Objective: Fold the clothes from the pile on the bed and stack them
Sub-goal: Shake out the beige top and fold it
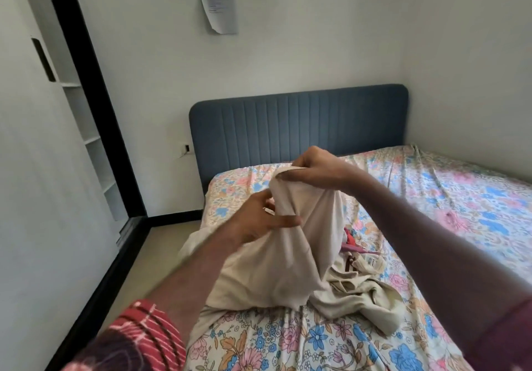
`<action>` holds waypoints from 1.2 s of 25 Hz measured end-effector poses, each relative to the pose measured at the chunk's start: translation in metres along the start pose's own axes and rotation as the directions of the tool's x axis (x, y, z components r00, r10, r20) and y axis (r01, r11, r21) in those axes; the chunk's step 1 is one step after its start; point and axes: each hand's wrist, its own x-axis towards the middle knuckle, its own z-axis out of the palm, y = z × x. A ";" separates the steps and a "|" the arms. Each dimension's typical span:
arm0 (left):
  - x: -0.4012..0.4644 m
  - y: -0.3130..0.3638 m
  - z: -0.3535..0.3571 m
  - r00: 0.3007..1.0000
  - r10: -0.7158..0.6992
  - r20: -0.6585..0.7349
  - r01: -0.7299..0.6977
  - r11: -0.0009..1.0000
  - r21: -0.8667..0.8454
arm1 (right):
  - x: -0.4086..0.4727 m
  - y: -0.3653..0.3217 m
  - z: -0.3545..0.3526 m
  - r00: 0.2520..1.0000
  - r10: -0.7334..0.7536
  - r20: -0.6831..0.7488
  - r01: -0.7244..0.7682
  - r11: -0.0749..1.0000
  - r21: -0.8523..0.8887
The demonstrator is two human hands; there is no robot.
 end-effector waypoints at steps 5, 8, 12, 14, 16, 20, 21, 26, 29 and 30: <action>-0.015 0.004 -0.026 0.981 -0.065 -0.181 0.037 0.987 -0.154 | -0.003 -0.014 -0.020 0.996 -0.052 0.074 0.052 0.999 0.000; -0.032 0.030 -0.068 0.996 -0.038 -0.085 0.015 0.966 -0.259 | -0.017 0.002 -0.032 0.968 -0.055 0.244 -0.010 0.966 0.258; -0.040 0.061 -0.120 0.998 0.051 -0.046 -0.063 0.943 -0.328 | -0.027 0.021 -0.020 0.890 -0.105 0.444 -0.022 0.962 0.271; -0.045 0.067 -0.139 1.000 0.003 -0.027 -0.010 0.958 -0.285 | -0.028 0.015 -0.017 0.882 -0.091 0.462 -0.026 0.970 0.242; -0.046 0.068 -0.155 0.998 0.017 -0.064 -0.020 0.999 -0.044 | -0.023 0.004 -0.015 0.911 0.012 0.412 -0.066 0.991 0.116; -0.046 0.058 -0.192 0.945 0.192 -0.266 0.002 0.808 0.590 | -0.004 -0.014 -0.012 0.950 0.103 0.294 -0.137 0.986 0.096; -0.049 0.056 -0.205 0.935 0.190 -0.299 0.027 0.803 0.595 | 0.002 -0.023 -0.012 0.981 0.068 0.183 -0.103 0.976 0.194; -0.064 0.076 -0.253 0.897 0.201 -0.394 -0.045 0.927 0.371 | 0.044 -0.091 -0.042 0.924 -0.091 -0.371 0.282 0.817 0.503; -0.070 0.113 -0.276 0.769 0.305 -0.562 -0.168 0.944 0.283 | 0.066 -0.119 -0.079 0.805 -0.106 -0.583 0.310 0.914 0.262; -0.072 0.124 -0.282 0.731 0.345 -0.588 -0.190 0.932 0.310 | 0.069 -0.123 -0.089 0.784 -0.163 -0.599 0.214 0.977 0.014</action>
